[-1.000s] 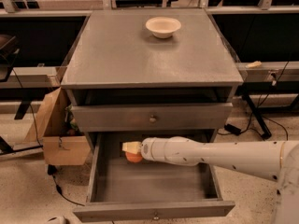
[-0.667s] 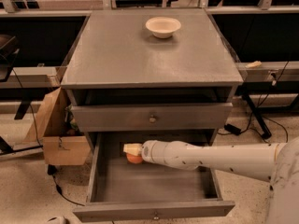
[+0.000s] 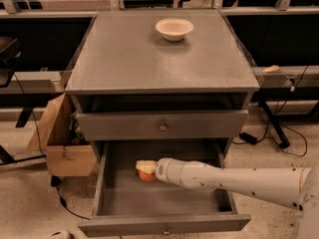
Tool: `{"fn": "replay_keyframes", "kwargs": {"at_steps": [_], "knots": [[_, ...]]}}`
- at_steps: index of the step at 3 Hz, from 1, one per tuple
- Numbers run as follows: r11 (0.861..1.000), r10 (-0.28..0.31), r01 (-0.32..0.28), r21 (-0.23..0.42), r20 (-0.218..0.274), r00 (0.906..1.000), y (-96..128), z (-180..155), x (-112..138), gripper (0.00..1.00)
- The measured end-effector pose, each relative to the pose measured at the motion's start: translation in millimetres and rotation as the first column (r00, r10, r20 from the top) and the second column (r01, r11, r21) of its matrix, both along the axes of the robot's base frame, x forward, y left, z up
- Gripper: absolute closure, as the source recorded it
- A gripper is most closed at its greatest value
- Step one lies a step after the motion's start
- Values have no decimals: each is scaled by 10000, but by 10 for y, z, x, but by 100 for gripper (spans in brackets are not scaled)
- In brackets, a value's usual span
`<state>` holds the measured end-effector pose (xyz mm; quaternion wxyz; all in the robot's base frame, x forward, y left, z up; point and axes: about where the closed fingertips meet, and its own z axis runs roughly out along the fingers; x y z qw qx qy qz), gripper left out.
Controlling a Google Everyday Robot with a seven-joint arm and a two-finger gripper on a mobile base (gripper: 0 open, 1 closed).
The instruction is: Place orange into middle drawer
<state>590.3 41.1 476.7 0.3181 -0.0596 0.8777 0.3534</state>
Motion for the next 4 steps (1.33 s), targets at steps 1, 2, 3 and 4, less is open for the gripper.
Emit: {"fn": "replay_keyframes", "kwargs": {"at_steps": [1, 2, 3, 4], "knots": [[9955, -833, 816, -490, -327, 9960, -115, -19, -30, 78], [9808, -1607, 1541, -1196, -473, 9859, -126, -18, -5, 55], [9675, -2166, 2057, -1467, -619, 9743, -124, -25, -9, 32], [9691, -2284, 2193, -1128, -756, 9706, -49, -37, 7, 9]]}}
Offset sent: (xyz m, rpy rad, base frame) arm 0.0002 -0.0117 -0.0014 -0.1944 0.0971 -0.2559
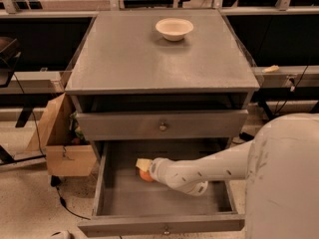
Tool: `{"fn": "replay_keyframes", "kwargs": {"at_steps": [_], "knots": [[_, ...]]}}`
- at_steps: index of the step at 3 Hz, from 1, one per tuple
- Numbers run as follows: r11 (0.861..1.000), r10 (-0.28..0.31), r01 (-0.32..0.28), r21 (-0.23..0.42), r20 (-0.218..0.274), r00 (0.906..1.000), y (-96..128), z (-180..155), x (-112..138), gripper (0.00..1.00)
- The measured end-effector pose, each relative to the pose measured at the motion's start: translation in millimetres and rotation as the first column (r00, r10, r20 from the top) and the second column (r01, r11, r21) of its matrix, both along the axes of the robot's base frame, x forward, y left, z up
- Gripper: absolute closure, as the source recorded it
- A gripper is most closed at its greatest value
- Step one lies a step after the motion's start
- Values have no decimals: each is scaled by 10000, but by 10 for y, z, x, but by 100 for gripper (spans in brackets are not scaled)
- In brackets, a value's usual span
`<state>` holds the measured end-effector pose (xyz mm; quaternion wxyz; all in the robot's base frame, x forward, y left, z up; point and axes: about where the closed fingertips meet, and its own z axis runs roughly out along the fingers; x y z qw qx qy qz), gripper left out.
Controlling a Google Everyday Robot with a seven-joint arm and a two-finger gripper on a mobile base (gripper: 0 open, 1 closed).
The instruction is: Place orange into middle drawer
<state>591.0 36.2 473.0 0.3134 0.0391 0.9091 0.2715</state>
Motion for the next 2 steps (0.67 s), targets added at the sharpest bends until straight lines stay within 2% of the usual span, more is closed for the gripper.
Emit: {"fn": "replay_keyframes", "kwargs": {"at_steps": [1, 2], "knots": [[9975, 384, -403, 576, 337, 9987, 92, 46, 55, 0], [9976, 381, -399, 574, 330, 9987, 93, 45, 54, 0]]}}
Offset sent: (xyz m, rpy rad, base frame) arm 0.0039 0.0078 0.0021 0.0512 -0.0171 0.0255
